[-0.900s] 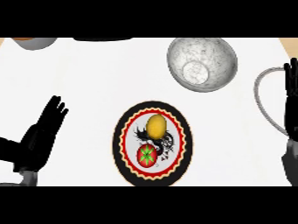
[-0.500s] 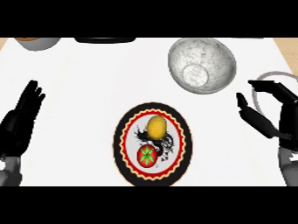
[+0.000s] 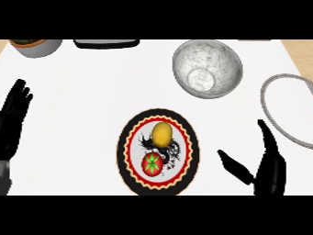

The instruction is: Pick the lemon from the plate and place it in the bowl

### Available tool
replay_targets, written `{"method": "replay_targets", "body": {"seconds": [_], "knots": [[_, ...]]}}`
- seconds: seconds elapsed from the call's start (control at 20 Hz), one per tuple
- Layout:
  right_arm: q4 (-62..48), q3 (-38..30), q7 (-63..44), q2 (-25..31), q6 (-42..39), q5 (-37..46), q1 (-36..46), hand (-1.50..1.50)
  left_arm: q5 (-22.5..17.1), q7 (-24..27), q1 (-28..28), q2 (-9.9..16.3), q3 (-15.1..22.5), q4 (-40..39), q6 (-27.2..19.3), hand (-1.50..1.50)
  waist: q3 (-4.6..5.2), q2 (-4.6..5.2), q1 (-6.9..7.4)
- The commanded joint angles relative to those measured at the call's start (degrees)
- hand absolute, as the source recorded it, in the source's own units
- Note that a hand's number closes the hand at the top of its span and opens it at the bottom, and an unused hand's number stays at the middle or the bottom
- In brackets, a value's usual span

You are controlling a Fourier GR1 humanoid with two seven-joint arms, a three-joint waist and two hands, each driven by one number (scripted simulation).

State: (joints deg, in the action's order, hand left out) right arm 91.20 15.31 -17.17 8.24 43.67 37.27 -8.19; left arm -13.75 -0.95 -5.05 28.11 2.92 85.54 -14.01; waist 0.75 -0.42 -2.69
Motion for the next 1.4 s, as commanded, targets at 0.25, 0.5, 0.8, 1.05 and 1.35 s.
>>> {"method": "replay_targets", "body": {"seconds": [0.25, 0.5, 0.8, 1.05, 1.35], "knots": [[7.87, 10.79, -22.79, -8.11, 3.32, 28.18, -7.89, -1.5, 0.23, -1.87, -0.53, 0.57, 0.15, 1.21, 0.32, 0.0, -0.17, 0.05, 1.3], [17.14, 12.38, -38.51, -8.2, -12.51, 39.84, -2.58, -1.5, 0.75, -3.34, -1.54, 0.1, 0.71, 1.94, -0.24, 0.0, -0.25, 0.21, 2.04], [17.9, 16.01, -53.7, -8.23, -36.97, 36.48, 7.26, -1.5, 1.15, -2.68, -2.93, -1.37, 1.58, 1.54, -0.16, 0.0, -0.4, 0.71, 3.69], [14.12, 13.3, -62.72, -8.22, -45.8, 26.98, 17.97, -1.5, 2.51, -3.44, -3.98, -1.04, 2.44, 1.3, 0.08, 0.0, -0.58, 1.02, 4.63], [9.87, 8.87, -64.01, -8.21, -50.39, 13.02, 24.87, -1.5, 2.63, -5.21, -4.9, -1.42, 2.27, 1.79, -0.04, 0.0, -0.71, 0.7, 4.17]]}}
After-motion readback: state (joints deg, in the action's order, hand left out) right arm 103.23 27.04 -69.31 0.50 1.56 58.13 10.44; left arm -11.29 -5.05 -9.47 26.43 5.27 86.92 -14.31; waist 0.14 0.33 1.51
